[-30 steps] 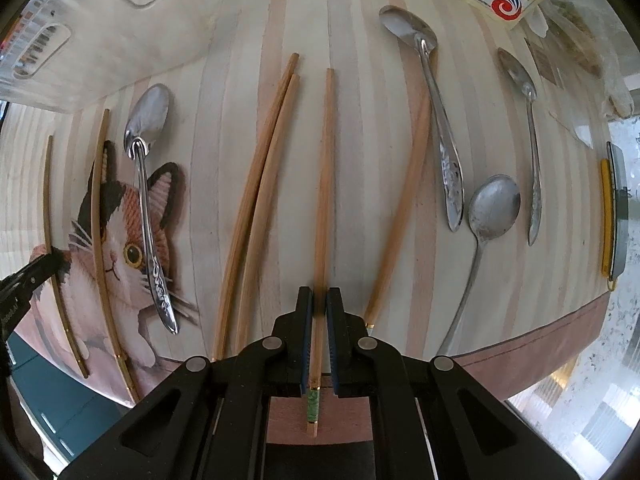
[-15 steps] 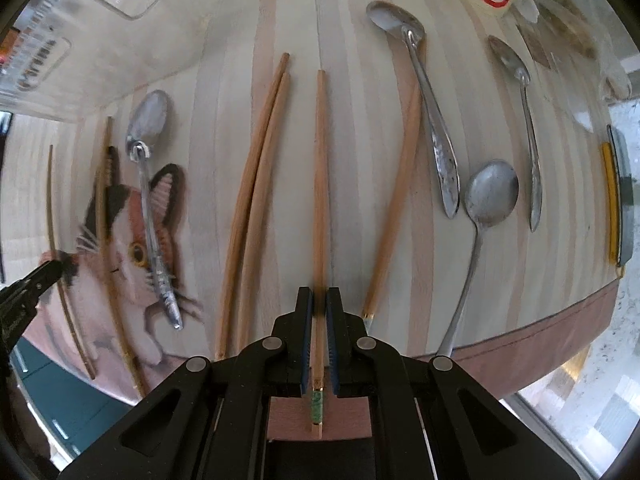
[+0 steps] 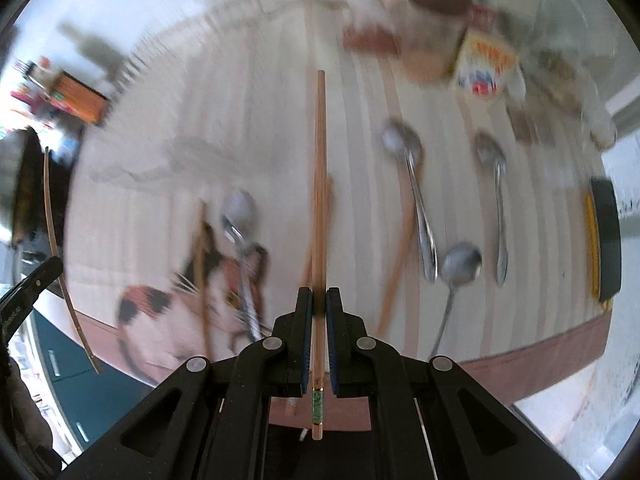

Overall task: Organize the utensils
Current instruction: 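Carry both chopsticks into the clear plastic basket and open both tools, then move both open tools back over the chopsticks on the mat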

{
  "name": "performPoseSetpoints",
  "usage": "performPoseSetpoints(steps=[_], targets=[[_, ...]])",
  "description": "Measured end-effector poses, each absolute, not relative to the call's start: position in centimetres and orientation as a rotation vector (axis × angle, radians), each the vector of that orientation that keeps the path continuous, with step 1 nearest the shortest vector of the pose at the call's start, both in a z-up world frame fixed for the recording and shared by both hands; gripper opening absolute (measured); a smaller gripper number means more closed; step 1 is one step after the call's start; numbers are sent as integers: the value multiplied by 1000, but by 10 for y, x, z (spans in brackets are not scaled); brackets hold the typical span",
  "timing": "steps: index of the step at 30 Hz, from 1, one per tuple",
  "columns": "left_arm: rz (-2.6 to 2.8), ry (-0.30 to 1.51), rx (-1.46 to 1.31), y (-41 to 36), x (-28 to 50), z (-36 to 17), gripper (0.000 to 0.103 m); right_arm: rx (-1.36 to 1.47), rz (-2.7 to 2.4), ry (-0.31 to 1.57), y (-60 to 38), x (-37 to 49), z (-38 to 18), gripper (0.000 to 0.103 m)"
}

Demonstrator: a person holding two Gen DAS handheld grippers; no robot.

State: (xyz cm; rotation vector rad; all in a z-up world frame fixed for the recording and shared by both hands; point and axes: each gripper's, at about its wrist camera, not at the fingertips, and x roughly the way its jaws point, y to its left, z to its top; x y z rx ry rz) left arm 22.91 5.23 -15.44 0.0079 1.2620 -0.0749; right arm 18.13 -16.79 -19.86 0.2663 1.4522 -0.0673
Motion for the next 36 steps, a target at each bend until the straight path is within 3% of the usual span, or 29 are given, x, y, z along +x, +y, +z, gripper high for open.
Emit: performPoseSetpoints(steps=[6, 11, 22, 32, 33, 34, 36], targets=[[-195, 1175, -106, 38, 260, -81, 5, 337, 52, 1352, -165, 235, -141, 7], [-252, 1187, -165, 21, 319, -69, 5, 345, 112, 1297, -159, 292, -117, 7], [-233, 1380, -251, 5, 421, -147, 5, 396, 90, 1371, -165, 393, -176, 7], [-205, 1491, -203, -1, 434, -179, 9, 388, 162, 1511, -154, 425, -232, 8], [-193, 1490, -190, -1, 433, -178, 10, 371, 176, 1518, -152, 424, -234, 14], [-180, 1479, -177, 0, 432, -174, 11, 361, 172, 1526, -149, 423, -234, 33], [-146, 1445, -139, 4, 429, -167, 17, 351, 170, 1508, -150, 420, -231, 53]])
